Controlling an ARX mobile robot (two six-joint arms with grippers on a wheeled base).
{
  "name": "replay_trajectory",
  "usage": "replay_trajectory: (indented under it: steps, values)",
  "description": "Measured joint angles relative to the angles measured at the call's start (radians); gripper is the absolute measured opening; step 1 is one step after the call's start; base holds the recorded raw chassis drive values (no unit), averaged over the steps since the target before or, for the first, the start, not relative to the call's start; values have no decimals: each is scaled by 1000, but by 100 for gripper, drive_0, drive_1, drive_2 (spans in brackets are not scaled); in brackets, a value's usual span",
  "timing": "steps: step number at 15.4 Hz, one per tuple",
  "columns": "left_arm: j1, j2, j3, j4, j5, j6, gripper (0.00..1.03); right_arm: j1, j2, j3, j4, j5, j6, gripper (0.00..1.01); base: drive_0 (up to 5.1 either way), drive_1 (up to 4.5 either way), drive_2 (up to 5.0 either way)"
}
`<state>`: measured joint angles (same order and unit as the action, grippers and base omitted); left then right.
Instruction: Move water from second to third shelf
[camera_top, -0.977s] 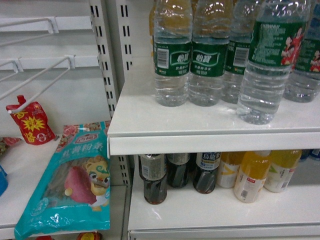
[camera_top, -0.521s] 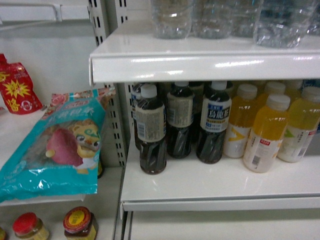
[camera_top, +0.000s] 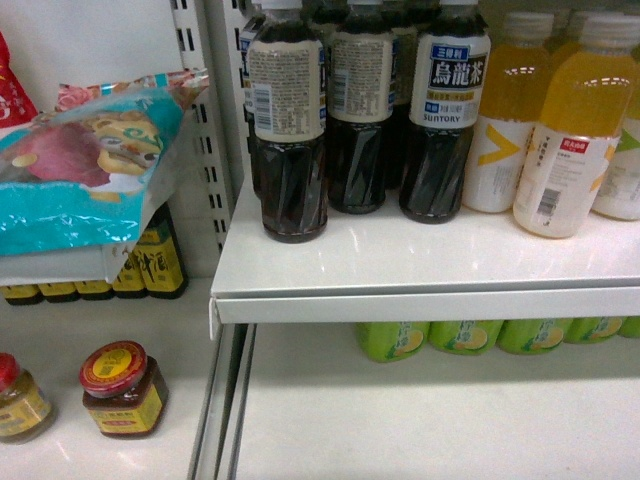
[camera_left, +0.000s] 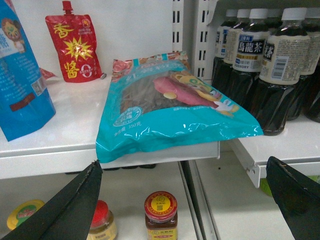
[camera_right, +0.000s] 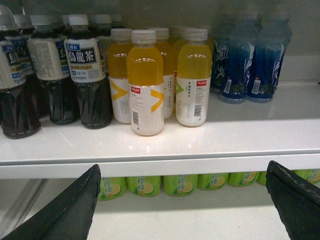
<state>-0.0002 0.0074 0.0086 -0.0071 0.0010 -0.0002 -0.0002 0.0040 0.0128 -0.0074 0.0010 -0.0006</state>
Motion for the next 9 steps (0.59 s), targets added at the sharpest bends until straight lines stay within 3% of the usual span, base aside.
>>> replay_trajectory:
  steps: [9]
  values:
    - [0,0,0,2,-2,0,98,0,0,0,2,-1,0,98,0,0,0]
